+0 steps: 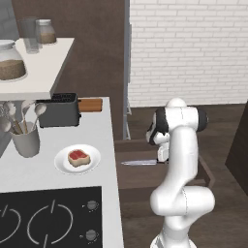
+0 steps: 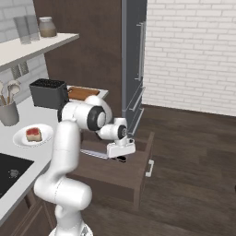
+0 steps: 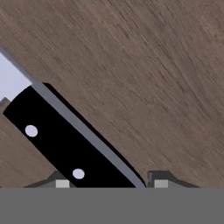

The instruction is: Pick up the knife from the drawer and place it on the cutting board. Then place the meat from the plate to the cutting board.

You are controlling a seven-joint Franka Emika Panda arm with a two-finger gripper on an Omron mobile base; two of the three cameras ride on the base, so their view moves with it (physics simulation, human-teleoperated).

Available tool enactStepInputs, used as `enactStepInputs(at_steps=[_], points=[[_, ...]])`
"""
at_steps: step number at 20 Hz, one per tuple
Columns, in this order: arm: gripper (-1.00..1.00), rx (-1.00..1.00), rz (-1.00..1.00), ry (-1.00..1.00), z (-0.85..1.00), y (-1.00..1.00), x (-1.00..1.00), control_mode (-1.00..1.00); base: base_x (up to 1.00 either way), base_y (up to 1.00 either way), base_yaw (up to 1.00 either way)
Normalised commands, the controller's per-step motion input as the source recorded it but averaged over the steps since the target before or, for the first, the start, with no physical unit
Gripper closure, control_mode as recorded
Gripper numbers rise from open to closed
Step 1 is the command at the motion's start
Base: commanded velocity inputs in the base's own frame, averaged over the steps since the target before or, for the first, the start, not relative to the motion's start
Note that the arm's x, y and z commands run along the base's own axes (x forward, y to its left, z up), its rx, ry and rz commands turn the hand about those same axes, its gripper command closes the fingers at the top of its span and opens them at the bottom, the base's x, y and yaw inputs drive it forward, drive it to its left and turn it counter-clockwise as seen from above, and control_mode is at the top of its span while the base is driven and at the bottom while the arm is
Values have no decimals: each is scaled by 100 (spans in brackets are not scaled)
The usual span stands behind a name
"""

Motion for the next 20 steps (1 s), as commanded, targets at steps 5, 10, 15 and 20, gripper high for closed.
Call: enactStepInputs(at_steps=[5,10,15,20], points=[[100,4,-5,-19,99,-1,-76,-100,0,0,0],[100,8,-17,-27,100,-15,-53,-100,0,0,0],[100,8,-20,-21,100,-26,-84,-100,0,0,0],[100,1,-15,-11,100,-1,-89,-100,0,0,0]])
